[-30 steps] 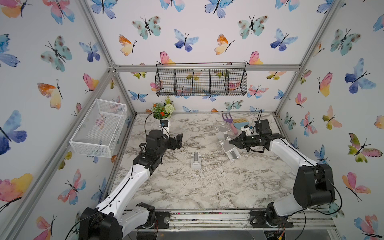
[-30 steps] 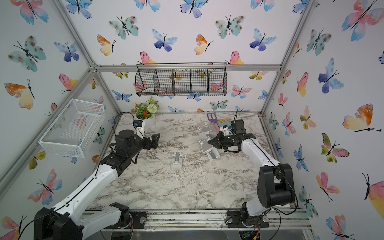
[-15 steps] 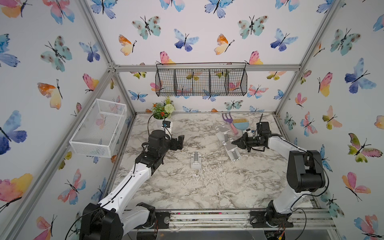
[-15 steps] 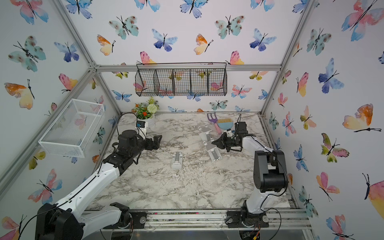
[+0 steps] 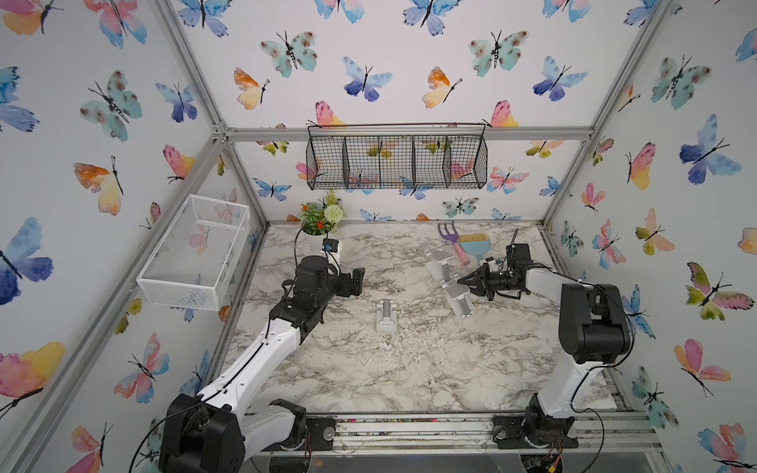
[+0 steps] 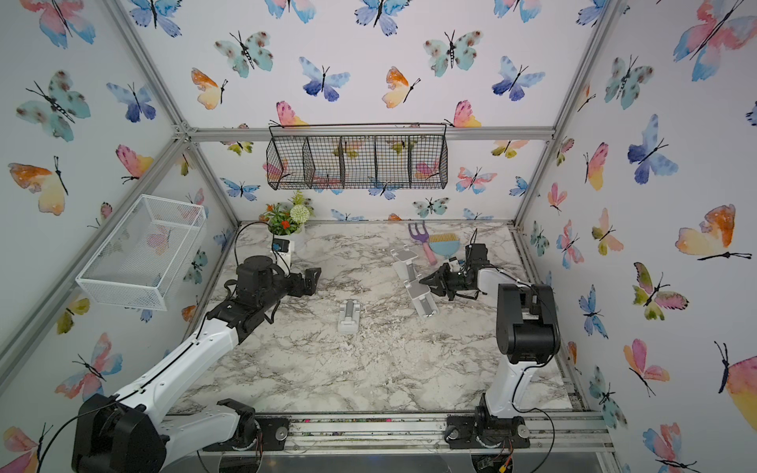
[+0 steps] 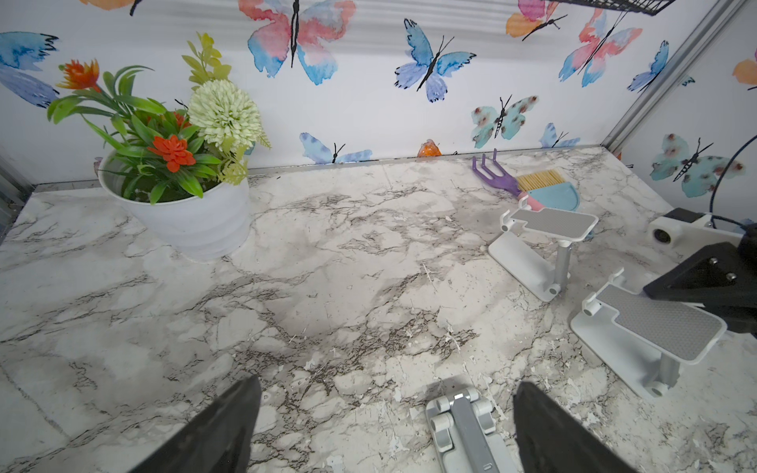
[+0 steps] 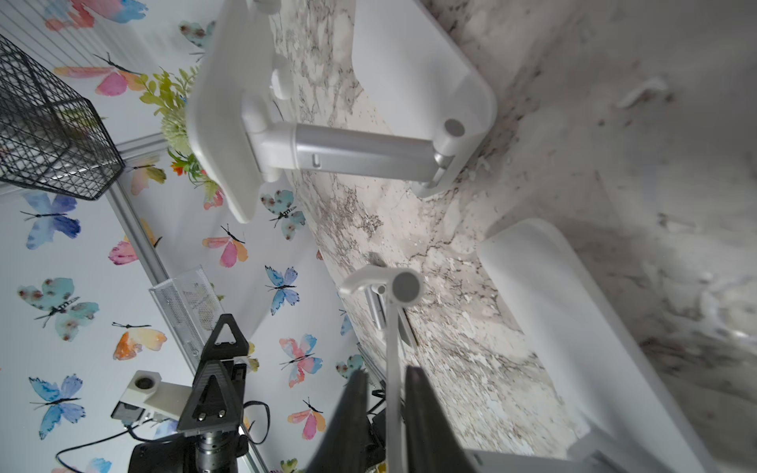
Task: Open the phone stand
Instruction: Place the phone stand at the center of the board.
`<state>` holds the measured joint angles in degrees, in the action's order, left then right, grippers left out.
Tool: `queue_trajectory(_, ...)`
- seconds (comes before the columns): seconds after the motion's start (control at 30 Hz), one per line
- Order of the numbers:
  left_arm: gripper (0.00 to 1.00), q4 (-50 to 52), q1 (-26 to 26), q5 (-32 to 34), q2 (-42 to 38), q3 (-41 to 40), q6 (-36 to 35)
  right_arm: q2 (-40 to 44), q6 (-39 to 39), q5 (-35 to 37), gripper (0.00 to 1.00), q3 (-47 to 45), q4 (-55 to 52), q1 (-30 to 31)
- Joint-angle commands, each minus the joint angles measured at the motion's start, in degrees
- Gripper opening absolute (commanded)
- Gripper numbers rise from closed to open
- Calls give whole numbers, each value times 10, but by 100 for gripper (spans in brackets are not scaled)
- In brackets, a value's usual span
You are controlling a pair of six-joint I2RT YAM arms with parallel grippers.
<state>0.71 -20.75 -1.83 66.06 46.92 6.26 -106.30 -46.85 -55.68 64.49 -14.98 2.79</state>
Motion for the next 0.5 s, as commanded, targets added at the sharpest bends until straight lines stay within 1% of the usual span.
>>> queue_trajectory(0.0, 98, -10, -2, -11, 4, -2, 0, -8, 37, -11, 42, 25, -15, -6)
queue_trajectory(0.07, 98, -13, -2, -12, 6, -3, 0, -5, 45, 0, 57, 35, -25, -8)
queue_trajectory(0.13, 98, -14, -3, -12, 8, -4, 1, 3, 52, 18, 68, 47, -36, -11)
queue_trajectory(0.27, 98, -14, -4, -13, 8, -2, 0, 18, 90, 84, 97, 89, -98, -12)
queue_trajectory(0.3, 98, -14, -4, -14, 8, -1, -1, 20, 104, 106, 98, 104, -123, -12)
queue_trajectory(0.47, 98, -10, -6, -17, 5, 1, 1, 37, 148, 197, 98, 153, -204, -12)
